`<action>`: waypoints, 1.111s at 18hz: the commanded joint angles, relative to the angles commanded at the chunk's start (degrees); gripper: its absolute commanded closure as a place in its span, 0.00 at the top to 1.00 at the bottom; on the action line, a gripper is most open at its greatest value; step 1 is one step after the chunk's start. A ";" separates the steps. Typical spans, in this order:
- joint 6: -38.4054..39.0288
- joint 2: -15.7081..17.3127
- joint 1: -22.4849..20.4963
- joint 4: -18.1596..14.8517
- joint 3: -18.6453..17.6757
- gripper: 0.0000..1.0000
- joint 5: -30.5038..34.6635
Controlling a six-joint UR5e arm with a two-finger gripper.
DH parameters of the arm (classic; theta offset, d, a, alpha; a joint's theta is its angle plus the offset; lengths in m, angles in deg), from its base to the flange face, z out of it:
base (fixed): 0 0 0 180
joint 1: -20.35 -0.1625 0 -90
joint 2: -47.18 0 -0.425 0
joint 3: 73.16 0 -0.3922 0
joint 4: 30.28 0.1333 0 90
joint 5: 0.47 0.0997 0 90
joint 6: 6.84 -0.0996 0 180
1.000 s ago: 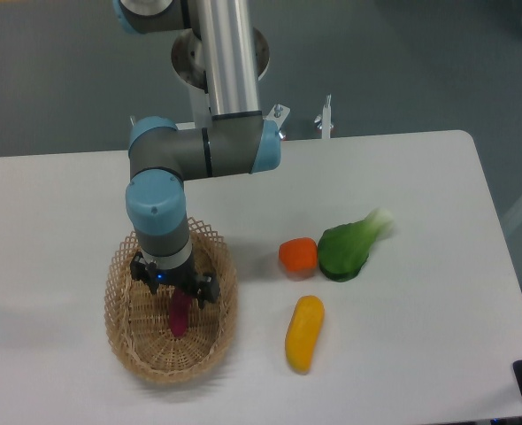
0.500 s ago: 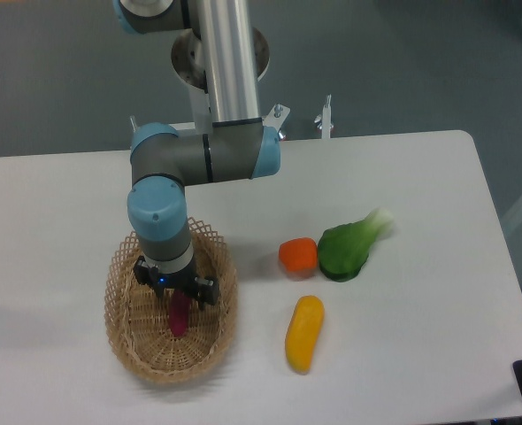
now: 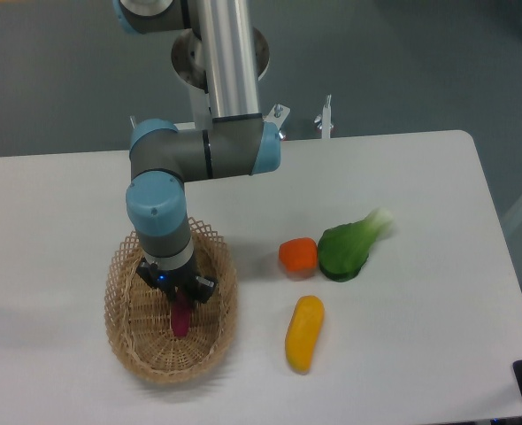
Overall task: Pick up the sweet potato from the basket
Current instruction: 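Lift the sweet potato out of the basket toward the bok choy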
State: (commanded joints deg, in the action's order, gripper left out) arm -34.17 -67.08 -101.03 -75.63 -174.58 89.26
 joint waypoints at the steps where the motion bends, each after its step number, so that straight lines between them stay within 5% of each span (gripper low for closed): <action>1: -0.09 0.70 -0.35 0.00 0.09 0.39 0.09; 5: -4.03 4.83 -2.54 -0.26 0.44 0.38 0.09; 10: -12.81 8.00 -10.35 -0.97 2.63 0.38 0.00; 20: -34.80 7.56 -26.71 -1.05 6.41 0.38 -0.62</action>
State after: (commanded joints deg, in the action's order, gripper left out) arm -68.97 -59.52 -127.74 -76.69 -168.17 88.65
